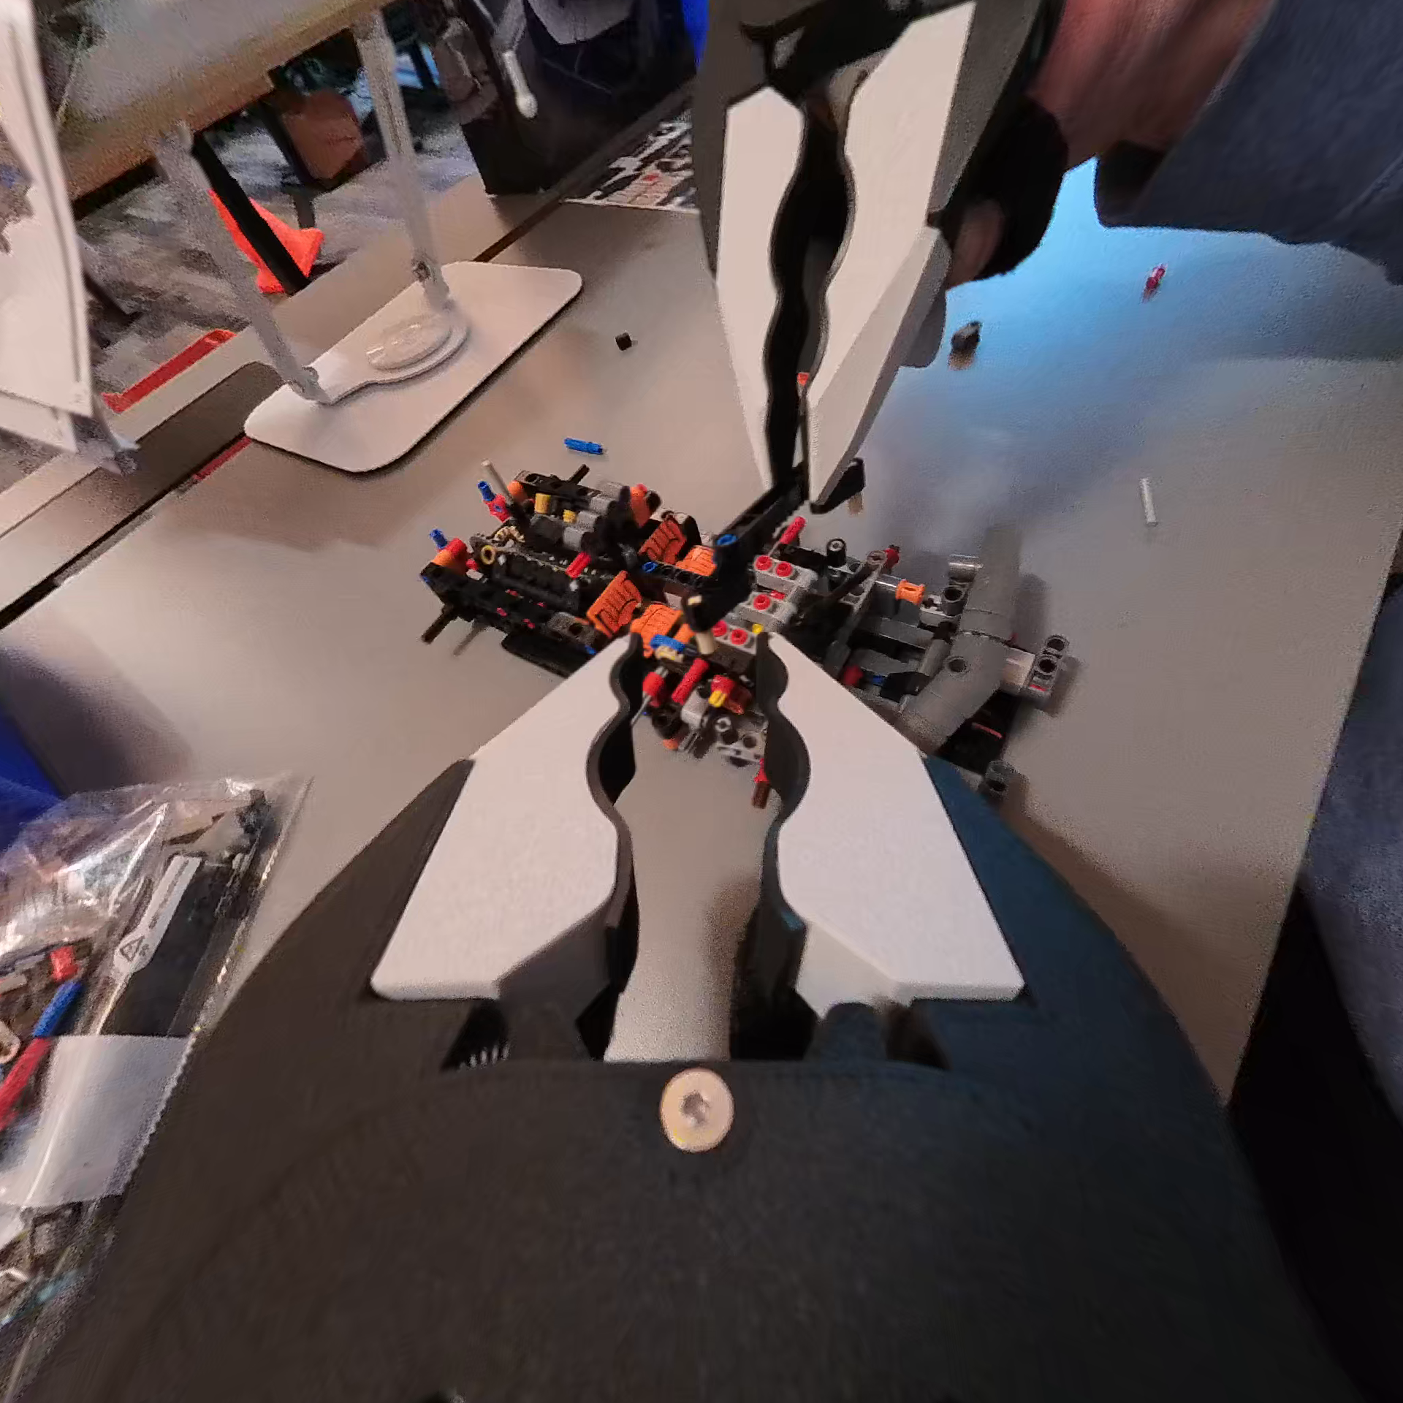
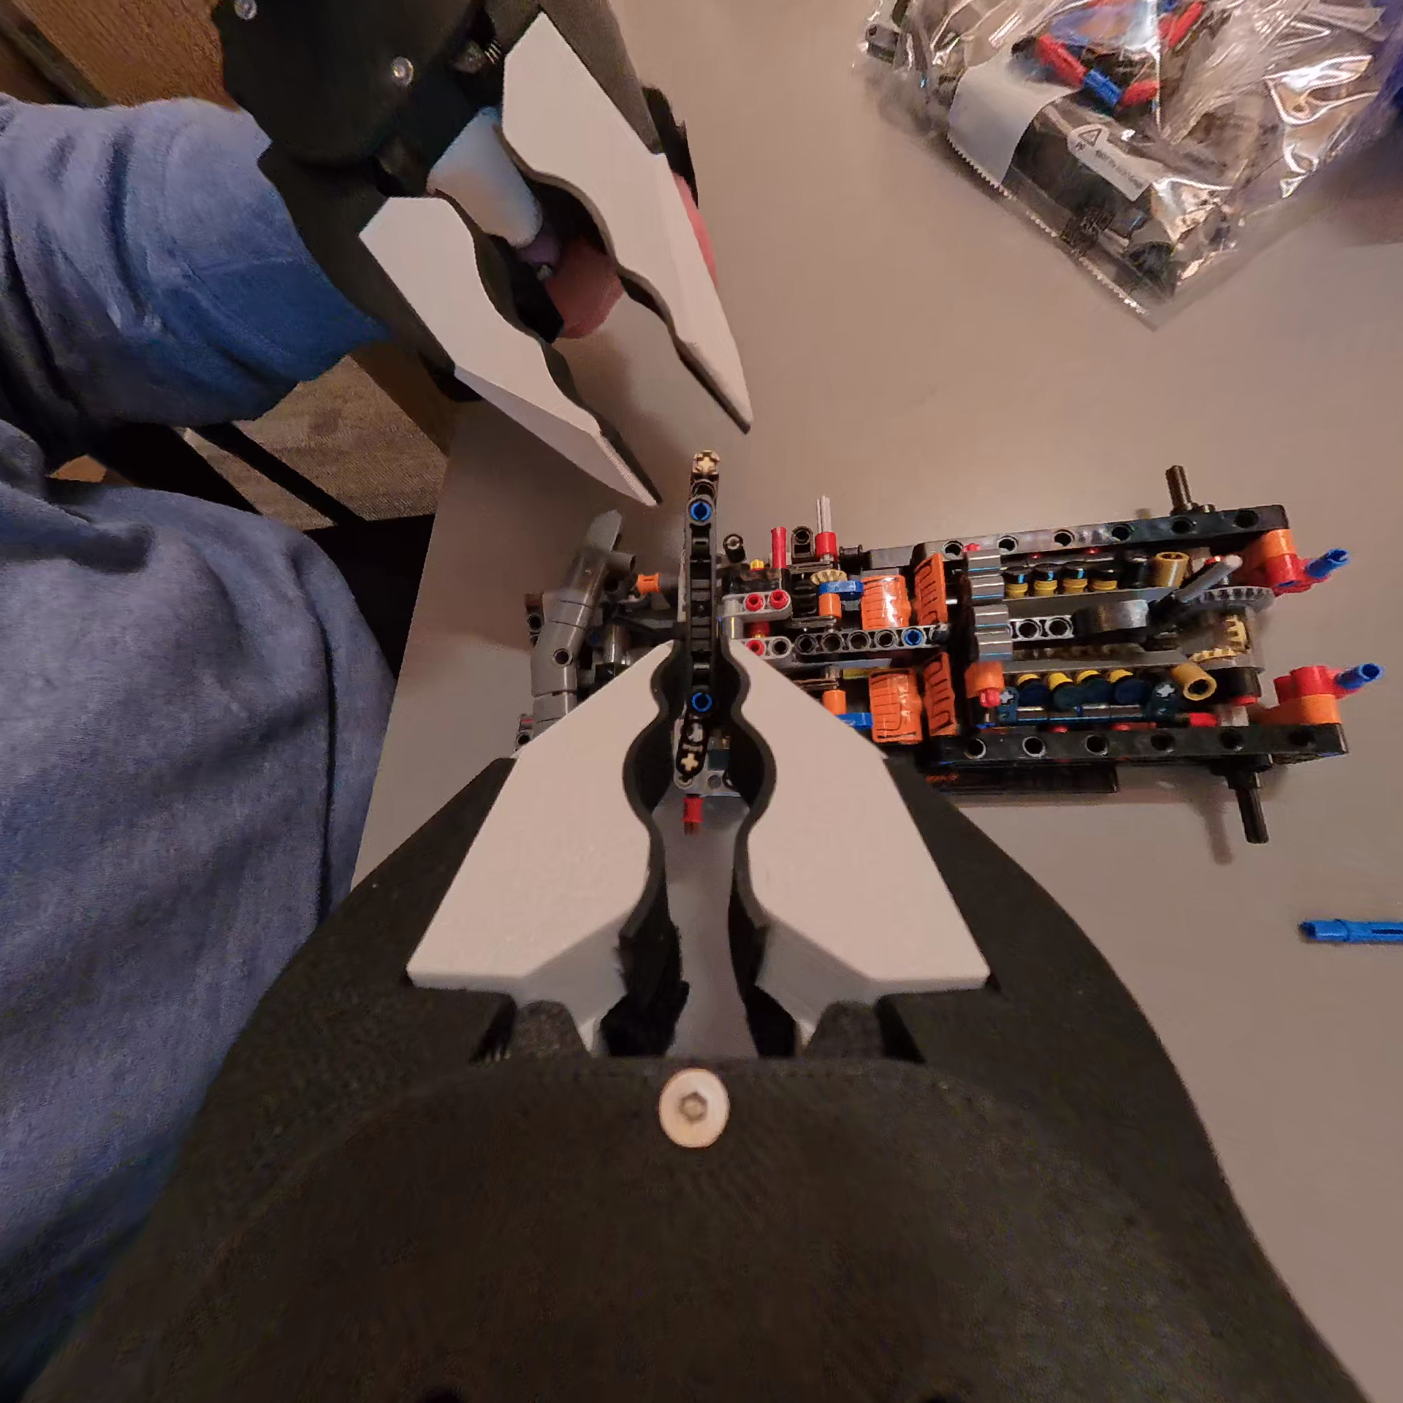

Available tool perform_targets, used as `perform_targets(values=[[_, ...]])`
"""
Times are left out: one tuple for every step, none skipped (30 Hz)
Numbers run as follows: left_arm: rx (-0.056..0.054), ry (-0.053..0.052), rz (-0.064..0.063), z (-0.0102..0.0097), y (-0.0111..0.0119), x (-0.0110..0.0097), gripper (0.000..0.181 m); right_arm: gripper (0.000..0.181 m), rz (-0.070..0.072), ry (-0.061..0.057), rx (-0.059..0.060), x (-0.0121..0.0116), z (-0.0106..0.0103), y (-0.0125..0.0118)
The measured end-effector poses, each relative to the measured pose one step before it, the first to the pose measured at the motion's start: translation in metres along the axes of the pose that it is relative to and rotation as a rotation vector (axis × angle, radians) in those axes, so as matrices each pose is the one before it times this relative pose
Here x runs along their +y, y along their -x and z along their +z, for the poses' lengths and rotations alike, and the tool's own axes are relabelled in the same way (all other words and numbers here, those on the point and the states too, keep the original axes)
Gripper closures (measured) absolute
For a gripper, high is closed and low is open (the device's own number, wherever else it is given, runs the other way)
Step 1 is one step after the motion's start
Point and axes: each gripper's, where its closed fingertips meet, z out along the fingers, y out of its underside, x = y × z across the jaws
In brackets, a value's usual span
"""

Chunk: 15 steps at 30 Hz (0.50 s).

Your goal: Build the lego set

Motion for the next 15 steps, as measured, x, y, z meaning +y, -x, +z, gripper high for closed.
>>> perform_targets(values=[[0.0005, -0.0102, -0.0165, -0.00027, 0.00196, 0.00056, 0.153, 0.177, 0.0029, -0.0067, -0.0020, -0.00054, -0.00040, -0.00060], [0.0071, -0.0088, -0.0179, 0.00013, 0.00092, 0.00031, 0.150, 0.177, 0.0027, -0.0062, -0.0034, -0.00041, -0.00037, -0.00043], [0.0038, -0.0058, -0.0171, 0.00051, 0.00120, 0.00057, 0.148, 0.177, 0.0022, -0.0067, -0.0026, -0.00042, -0.00040, -0.00052], [-0.0004, -0.0026, -0.0103, 0.00069, 0.00136, 0.00086, 0.147, 0.177, 0.0027, -0.0072, -0.0014, -0.00054, -0.00037, -0.00080], [-0.0027, -0.0006, -0.0046, 0.00088, 0.00126, 0.00094, 0.146, 0.177, 0.0037, -0.0067, -0.0023, -0.00033, -0.00033, -0.00073], [-0.0007, 0.0009, -0.0036, 0.00087, 0.00081, 0.00096, 0.146, 0.177, 0.0033, -0.0061, -0.0035, -0.00019, -0.00044, -0.00054], [0.0008, 0.0022, -0.0045, 0.00086, 0.00052, 0.00099, 0.145, 0.177, 0.0029, -0.0054, -0.0039, 0.00002, -0.00040, -0.00033], [0.0007, 0.0004, -0.0055, 0.00103, 0.00060, 0.00072, 0.144, 0.177, 0.0029, -0.0046, -0.0032, 0.00019, -0.00053, -0.00038], [0.0009, -0.0005, -0.0055, 0.00096, 0.00069, 0.00045, 0.144, 0.177, 0.0028, -0.0037, -0.0022, 0.00024, -0.00049, -0.00049], [-0.0013, 0.0012, -0.0052, 0.00104, 0.00103, 0.00059, 0.144, 0.177, 0.0028, -0.0030, -0.0019, 0.00048, -0.00060, -0.00060], [-0.0004, 0.0010, -0.0043, 0.00086, 0.00088, 0.00019, 0.143, 0.177, 0.0028, -0.0033, -0.0014, 0.00033, -0.00071, -0.00048], [-0.0015, -0.0010, -0.0013, 0.00075, 0.00095, -0.00024, 0.143, 0.177, 0.0027, -0.0041, -0.0018, 0.00013, -0.00088, -0.00043], [-0.0035, -0.0011, -0.0022, 0.00068, 0.00126, -0.00032, 0.143, 0.177, 0.0025, -0.0044, -0.0026, 0.00000, -0.00087, -0.00021], [-0.0032, 0.0005, -0.0040, 0.00074, 0.00141, 0.00020, 0.143, 0.176, 0.0021, -0.0040, -0.0021, -0.00004, -0.00096, -0.00028], [-0.0011, -0.0006, -0.0045, 0.00065, 0.00106, 0.00023, 0.143, 0.176, 0.0021, -0.0036, -0.0018, 0.00009, -0.00089, -0.00027]])
